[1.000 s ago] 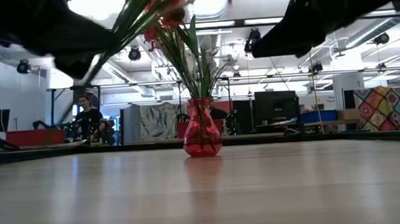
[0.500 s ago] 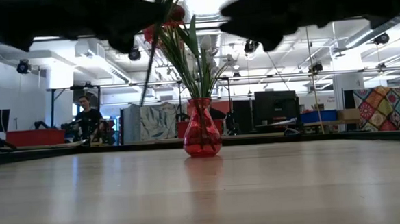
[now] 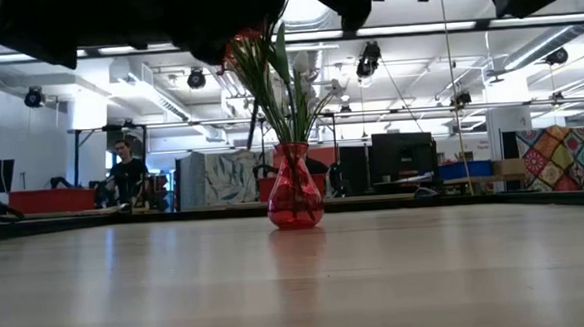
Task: Sort flowers into vase by color
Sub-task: Put the red flowers into the red vase
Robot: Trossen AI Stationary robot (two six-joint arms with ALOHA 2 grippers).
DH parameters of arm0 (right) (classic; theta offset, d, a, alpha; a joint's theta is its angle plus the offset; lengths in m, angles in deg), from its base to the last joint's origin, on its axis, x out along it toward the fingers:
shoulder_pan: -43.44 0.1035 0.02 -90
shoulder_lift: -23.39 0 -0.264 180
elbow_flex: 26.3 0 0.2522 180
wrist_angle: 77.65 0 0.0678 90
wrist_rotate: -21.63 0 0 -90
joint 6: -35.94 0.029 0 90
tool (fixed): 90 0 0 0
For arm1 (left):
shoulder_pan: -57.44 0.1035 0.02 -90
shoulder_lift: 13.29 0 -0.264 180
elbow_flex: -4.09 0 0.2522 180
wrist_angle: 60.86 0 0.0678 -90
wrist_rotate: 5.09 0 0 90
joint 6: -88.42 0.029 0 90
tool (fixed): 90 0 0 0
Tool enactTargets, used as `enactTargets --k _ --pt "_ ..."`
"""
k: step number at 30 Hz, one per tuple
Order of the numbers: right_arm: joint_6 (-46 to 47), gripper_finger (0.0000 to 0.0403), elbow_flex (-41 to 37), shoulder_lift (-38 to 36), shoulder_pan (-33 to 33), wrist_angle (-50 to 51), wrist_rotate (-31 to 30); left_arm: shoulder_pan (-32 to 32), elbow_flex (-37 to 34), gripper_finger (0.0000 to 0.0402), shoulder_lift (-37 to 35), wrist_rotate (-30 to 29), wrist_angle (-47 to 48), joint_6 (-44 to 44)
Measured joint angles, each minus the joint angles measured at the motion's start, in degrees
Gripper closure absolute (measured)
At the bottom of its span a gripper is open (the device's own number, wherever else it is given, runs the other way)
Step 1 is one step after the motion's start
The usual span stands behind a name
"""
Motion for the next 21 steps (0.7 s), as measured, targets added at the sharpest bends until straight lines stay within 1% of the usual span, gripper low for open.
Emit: enactTargets --k 5,13,18,21 --pt "-0.6 0.0231 0.6 0.7 -0.2 -1.4 -0.2 0.8 0.3 0.0400 0.3 1.8 -1.7 -0.6" --pt "-1.5 0.0326 0.8 0.5 -1.3 -1.4 0.5 1.2 0.4 0.0394 0.4 2.8 -2.2 -1.6" --pt "-3.7 0.0376 0.8 -0.2 -1.3 -0.9 0.6 1.2 0.3 0.0365 0.4 2.5 -2.4 -3.0" --pt "-5.6 0.0388 0.8 -1.8 -1.2 -0.7 -0.5 1.2 0.0 0.0339 0.4 2.0 -2.0 -3.1"
